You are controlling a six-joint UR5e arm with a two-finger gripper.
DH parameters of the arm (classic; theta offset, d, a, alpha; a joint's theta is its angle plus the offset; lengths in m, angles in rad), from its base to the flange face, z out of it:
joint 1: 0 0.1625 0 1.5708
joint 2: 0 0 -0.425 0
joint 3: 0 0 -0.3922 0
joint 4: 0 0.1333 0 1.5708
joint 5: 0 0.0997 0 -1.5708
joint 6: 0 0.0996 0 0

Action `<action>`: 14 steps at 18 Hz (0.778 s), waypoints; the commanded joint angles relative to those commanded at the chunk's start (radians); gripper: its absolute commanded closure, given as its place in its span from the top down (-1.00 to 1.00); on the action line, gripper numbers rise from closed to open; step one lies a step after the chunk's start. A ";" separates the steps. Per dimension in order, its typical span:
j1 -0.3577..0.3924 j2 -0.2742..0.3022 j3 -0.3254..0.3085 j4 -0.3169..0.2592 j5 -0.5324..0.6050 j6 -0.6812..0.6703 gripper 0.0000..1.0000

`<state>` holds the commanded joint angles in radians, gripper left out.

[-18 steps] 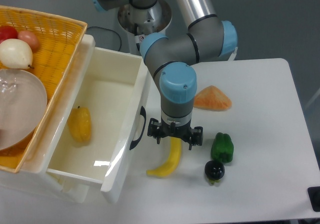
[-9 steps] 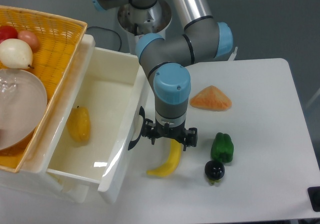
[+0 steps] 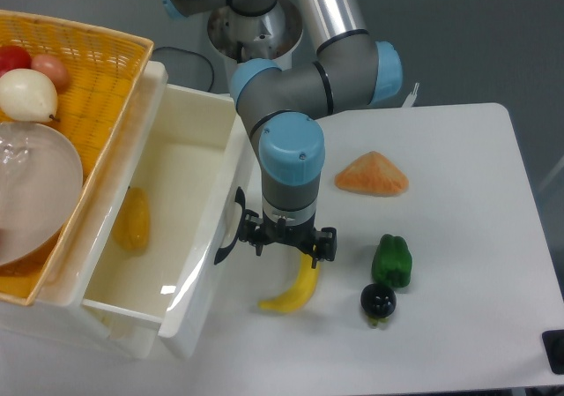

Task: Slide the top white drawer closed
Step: 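Push the drawer front with the gripper into the cabinet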

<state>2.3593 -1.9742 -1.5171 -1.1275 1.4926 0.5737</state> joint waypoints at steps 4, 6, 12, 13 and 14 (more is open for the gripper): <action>-0.017 0.015 -0.008 -0.002 -0.017 -0.008 1.00; -0.029 0.023 -0.012 -0.003 -0.026 -0.008 1.00; -0.051 0.023 -0.017 -0.006 -0.026 -0.006 1.00; -0.052 0.025 -0.017 -0.006 -0.026 -0.006 1.00; -0.054 0.025 -0.017 -0.008 -0.026 -0.006 1.00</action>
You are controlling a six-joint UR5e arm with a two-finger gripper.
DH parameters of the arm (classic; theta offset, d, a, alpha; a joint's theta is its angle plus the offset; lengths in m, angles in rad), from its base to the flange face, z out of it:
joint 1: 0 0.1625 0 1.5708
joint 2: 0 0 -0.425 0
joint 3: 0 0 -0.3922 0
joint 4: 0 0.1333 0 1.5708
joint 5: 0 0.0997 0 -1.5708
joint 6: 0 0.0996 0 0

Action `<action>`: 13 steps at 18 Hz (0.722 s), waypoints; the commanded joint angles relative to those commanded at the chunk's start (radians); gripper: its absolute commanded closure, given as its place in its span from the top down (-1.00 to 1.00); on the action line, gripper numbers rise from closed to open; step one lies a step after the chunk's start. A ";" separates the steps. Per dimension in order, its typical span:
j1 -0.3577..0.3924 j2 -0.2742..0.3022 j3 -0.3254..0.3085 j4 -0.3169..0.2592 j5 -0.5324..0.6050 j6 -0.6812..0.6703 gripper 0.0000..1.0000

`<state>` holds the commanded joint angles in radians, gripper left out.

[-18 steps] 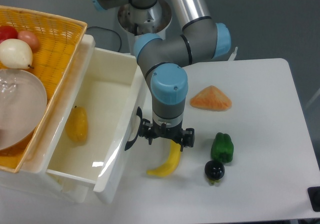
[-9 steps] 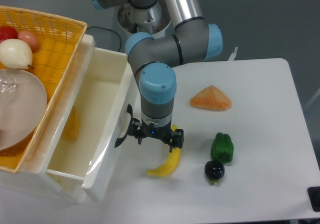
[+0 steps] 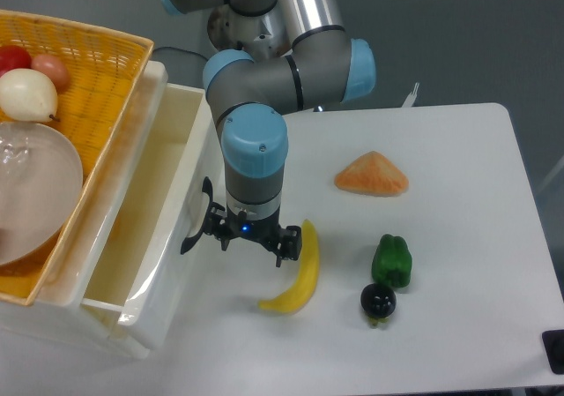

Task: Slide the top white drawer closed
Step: 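Push the drawer front with the gripper into the cabinet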

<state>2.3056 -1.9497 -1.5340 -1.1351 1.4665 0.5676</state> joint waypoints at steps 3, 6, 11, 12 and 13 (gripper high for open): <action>-0.023 0.000 0.000 0.002 0.000 0.000 1.00; -0.035 0.000 0.000 0.002 -0.002 0.000 1.00; -0.058 0.005 0.000 0.002 0.000 0.000 1.00; -0.061 0.005 0.000 0.002 -0.002 0.000 1.00; -0.064 0.006 0.000 0.002 -0.002 0.000 1.00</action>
